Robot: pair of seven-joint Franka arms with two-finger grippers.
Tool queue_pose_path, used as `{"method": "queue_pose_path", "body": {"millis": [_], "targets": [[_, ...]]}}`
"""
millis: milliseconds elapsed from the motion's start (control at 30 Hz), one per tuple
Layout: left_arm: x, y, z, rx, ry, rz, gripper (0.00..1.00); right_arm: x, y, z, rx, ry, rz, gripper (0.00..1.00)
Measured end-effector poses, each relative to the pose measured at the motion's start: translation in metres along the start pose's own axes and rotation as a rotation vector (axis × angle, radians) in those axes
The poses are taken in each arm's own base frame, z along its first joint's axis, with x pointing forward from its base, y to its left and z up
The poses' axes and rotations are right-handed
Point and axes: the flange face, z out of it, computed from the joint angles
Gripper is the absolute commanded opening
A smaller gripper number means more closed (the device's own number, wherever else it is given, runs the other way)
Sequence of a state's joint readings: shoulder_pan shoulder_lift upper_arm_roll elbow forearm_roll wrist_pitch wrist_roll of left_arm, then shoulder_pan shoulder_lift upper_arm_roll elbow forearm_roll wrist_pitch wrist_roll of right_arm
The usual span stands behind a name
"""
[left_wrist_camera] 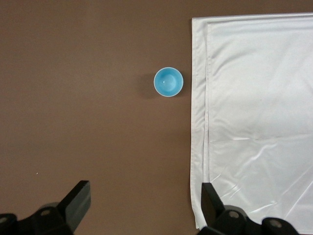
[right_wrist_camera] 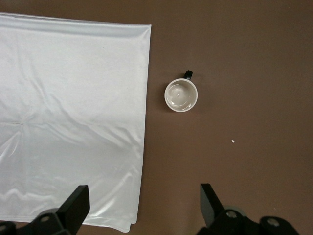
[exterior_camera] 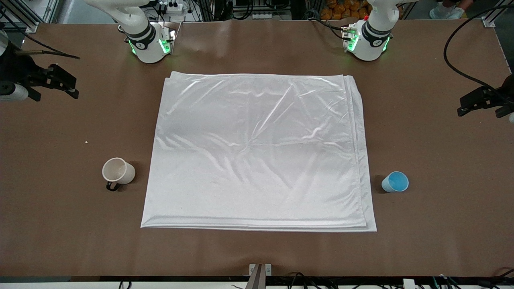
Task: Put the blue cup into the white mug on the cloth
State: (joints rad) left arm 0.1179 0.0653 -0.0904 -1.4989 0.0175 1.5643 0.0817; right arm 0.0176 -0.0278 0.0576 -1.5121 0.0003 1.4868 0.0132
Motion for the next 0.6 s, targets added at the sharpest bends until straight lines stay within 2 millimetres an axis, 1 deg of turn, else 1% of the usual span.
{"method": "queue_pose_path", "body": {"millis": [267,400,500,600], "targets": [[0.0,-0.002,0.001,0.0,-0.002,-0.004,1.0,0.0,-0.001,0.0,0.0,-0.001,-0.001,1.0],[0.002,-0.004,0.007,-0.001,-0.012,-0.007,1.0,0.0,-0.002,0.0,-0.001,-0.001,-0.003,1.0],[0.007,-0.007,0.021,-0.002,-0.034,-0.011,1.0,0.0,-0.001,0.0,-0.002,-0.001,-0.003,1.0],[0.02,-0.013,0.043,0.007,-0.04,-0.024,1.0,0.0,0.0,0.0,-0.002,-0.001,0.0,1.0]]}}
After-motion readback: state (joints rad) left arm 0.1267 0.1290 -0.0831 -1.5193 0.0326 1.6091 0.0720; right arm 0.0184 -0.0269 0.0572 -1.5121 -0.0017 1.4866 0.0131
